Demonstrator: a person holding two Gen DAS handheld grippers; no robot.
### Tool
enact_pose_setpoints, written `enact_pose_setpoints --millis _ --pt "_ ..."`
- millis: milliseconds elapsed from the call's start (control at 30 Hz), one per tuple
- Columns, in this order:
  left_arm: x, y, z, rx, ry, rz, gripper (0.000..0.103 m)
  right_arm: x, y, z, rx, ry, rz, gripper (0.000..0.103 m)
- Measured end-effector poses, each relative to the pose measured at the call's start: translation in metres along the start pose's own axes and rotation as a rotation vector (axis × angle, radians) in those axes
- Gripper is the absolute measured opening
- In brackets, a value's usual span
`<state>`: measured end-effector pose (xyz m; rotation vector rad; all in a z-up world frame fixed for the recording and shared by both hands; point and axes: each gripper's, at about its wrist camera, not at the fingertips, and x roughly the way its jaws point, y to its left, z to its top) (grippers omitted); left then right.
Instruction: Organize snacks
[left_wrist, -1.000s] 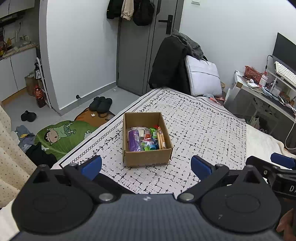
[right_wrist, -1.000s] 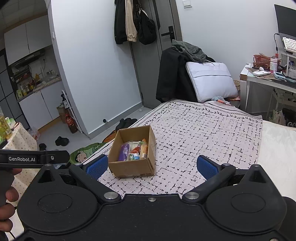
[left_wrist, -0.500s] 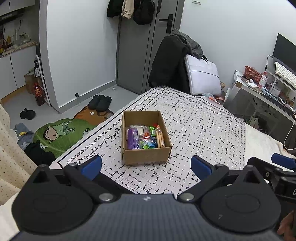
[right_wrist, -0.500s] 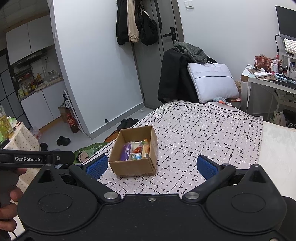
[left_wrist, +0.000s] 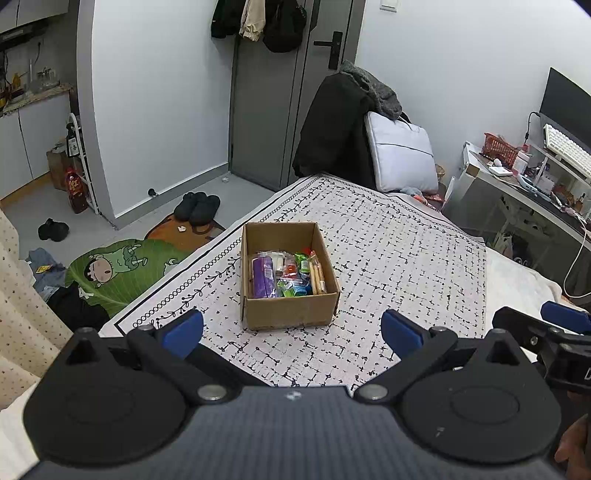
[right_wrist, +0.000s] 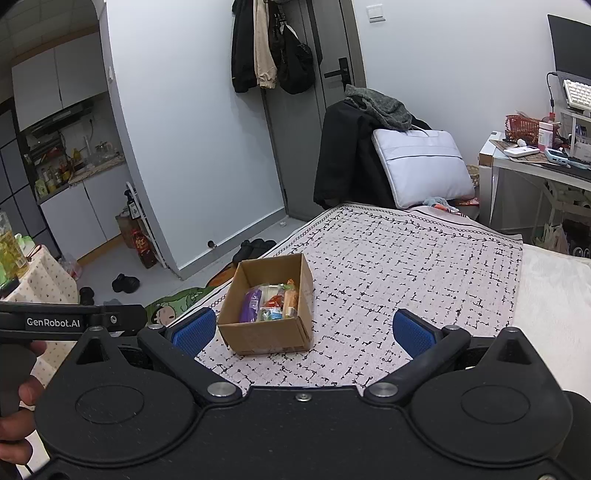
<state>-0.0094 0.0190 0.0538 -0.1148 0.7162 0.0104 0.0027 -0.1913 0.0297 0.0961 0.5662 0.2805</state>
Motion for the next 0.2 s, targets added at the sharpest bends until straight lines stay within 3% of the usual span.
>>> enact_pose_setpoints --millis 200 --pt "-0.0003 -0.0017 0.0006 -0.005 0.000 0.004 0.102 0.0011 0.0001 0.0005 0.000 0.003 -0.001 0.103"
